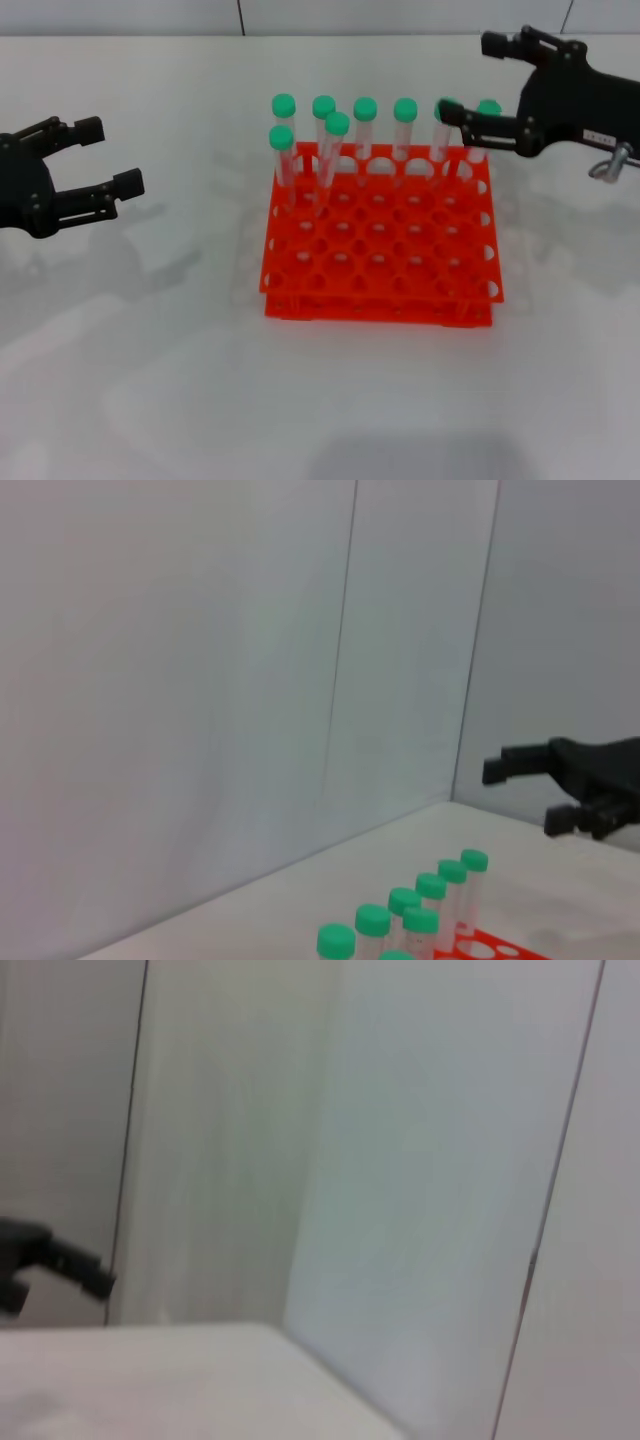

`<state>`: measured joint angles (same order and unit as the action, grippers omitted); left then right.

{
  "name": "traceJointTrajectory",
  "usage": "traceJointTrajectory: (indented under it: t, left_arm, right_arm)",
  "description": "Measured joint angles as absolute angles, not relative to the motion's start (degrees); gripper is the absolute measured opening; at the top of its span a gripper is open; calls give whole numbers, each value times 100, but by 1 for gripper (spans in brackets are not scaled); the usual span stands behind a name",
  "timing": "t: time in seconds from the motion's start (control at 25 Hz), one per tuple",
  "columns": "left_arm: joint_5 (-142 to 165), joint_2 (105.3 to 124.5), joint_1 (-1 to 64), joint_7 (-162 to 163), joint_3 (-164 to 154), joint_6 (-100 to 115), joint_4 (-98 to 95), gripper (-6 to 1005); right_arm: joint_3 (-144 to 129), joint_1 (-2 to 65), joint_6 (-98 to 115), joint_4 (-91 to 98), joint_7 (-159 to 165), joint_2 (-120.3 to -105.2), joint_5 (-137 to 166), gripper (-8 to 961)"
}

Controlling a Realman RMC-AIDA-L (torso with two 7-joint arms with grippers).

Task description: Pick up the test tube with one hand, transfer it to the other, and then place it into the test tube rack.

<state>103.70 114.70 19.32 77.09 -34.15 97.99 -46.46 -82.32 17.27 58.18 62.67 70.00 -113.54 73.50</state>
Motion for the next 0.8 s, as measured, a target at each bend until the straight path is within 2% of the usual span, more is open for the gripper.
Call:
traceJointTrajectory:
  t: [0.4,0.8]
  left_arm:
    - [10370,11478,2046,7743,-3401,9898,-4640,888]
    - [10371,11479,2048,7706,-3401,9906,-4640,888]
  right_arm:
    - [-7247,1741,7171,6271,7657,-11396,8591,859]
    - [-7234,1769,7211,6265,7642,-11449,8607,859]
